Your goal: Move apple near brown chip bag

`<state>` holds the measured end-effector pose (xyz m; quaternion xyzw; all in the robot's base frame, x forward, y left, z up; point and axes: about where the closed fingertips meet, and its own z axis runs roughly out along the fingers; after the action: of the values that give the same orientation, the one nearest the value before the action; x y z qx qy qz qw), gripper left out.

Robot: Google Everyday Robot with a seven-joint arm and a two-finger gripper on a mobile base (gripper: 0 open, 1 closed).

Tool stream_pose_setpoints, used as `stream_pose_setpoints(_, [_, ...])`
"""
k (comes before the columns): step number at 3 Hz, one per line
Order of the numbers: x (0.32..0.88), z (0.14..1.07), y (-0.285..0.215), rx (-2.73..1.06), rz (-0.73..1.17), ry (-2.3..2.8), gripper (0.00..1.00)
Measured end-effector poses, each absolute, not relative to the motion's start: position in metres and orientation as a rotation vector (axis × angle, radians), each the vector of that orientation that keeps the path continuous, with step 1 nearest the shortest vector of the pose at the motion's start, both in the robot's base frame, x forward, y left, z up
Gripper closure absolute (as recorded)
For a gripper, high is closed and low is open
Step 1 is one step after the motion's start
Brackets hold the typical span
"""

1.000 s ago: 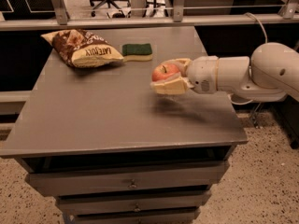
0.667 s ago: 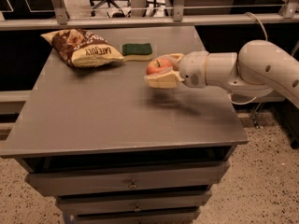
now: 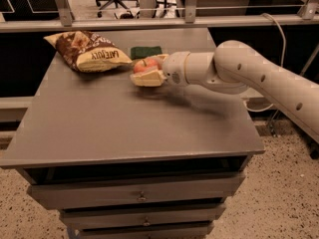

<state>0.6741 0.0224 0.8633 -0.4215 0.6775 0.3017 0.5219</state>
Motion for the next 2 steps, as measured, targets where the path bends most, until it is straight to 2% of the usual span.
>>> stream_pose_setpoints(2, [0.695,0.849,0.060,-0.964,0.762,1.642,1.00])
